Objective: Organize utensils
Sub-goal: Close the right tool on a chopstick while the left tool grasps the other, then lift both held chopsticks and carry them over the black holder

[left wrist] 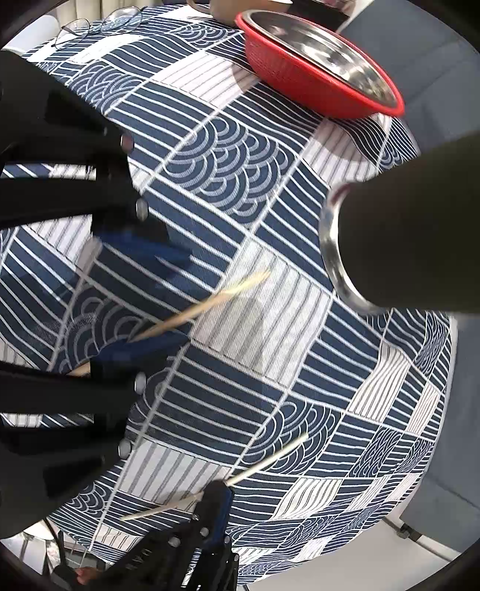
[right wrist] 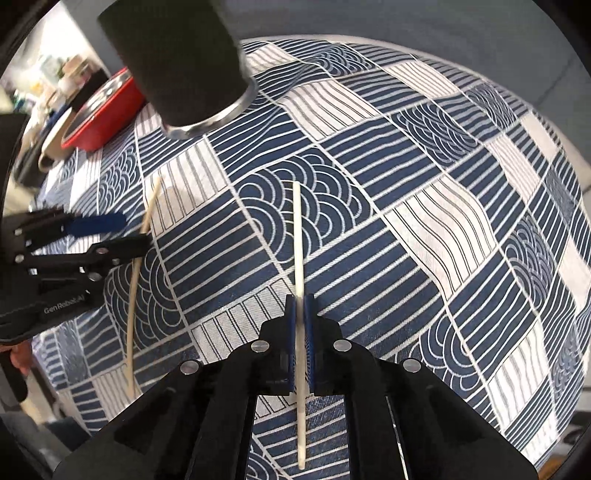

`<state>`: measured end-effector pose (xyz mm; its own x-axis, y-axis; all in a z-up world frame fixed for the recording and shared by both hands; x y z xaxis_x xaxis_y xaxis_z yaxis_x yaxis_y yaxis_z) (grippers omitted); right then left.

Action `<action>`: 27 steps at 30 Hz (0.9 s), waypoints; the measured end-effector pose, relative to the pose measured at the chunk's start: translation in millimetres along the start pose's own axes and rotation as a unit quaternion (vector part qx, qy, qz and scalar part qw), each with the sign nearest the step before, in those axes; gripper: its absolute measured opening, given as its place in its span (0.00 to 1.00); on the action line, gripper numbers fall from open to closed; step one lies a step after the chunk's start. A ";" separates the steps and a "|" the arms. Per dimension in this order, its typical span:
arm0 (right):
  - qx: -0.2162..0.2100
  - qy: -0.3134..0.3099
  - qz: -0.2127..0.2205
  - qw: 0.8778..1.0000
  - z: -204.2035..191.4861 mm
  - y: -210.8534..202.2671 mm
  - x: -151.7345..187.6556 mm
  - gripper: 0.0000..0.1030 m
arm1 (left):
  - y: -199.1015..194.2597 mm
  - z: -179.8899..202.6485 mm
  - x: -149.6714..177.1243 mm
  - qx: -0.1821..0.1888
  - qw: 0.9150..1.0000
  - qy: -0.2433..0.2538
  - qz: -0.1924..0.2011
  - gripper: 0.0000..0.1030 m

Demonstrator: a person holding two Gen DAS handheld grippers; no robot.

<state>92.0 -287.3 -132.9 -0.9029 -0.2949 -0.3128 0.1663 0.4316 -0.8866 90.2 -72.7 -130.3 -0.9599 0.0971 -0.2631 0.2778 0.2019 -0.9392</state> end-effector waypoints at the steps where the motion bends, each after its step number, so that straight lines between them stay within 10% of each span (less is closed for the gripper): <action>1: -0.002 0.005 0.001 1.000 2.4 -1.0 0.6 0.04 | 1.4 -7.1 0.9 0.002 1.000 -0.001 -0.004 0.20; 13: -0.024 0.047 0.036 0.998 30.3 -27.2 0.8 0.04 | -1.2 -47.6 20.1 0.019 0.998 0.000 -0.054 0.05; 27: -0.068 0.041 0.130 0.988 24.8 -93.9 -51.1 0.04 | -84.7 -113.3 -18.0 -0.002 0.997 -0.062 0.049 0.05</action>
<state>132.4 -333.9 -42.1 -0.8666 -0.0921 -0.4905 0.3463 0.5967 -0.7239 88.2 18.9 -21.0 -0.9253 -0.0040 -0.3792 0.3707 0.2013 -0.9067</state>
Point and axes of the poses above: each gripper's, at about its wrist camera, not at the fingertips, and y roughly the way its jaws point, z to its right, x to its underside, the point moved 1 cm from there along y, roughly the way its jaws point, and after that the axes turned 14 degrees about -x, right-handed, at the moved point
